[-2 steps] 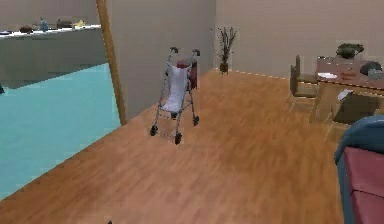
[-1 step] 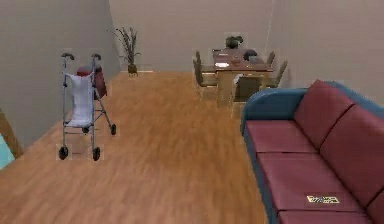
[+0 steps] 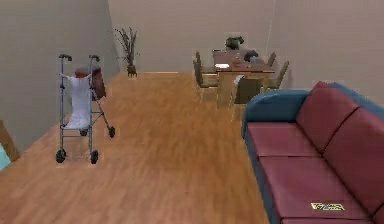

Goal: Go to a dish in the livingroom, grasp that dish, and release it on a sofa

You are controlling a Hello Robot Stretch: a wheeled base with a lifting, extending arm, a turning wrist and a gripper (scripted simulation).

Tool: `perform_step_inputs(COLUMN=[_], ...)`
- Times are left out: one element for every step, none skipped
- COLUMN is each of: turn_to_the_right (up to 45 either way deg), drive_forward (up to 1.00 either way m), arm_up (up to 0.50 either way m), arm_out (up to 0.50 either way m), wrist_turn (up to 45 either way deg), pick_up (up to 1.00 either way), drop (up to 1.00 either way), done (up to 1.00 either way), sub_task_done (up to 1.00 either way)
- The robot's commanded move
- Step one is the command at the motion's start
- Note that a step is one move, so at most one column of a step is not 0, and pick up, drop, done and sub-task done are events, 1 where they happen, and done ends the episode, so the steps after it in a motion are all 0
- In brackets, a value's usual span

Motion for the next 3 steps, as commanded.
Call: perform_step_inputs(turn_to_the_right=[0.0,0.0,0.0], drive_forward=[1.00,1.00,0.30], arm_up=[0.00,0.00,0.00], arm_out=[0.00,0.00,0.00], wrist_turn=[0.0,0.0,0.0], pick_up=[0.00,0.00,0.00], drop=[0.00,0.00,0.00], done=[0.00,0.00,0.00], sub_task_done=[0.00,0.00,0.00])
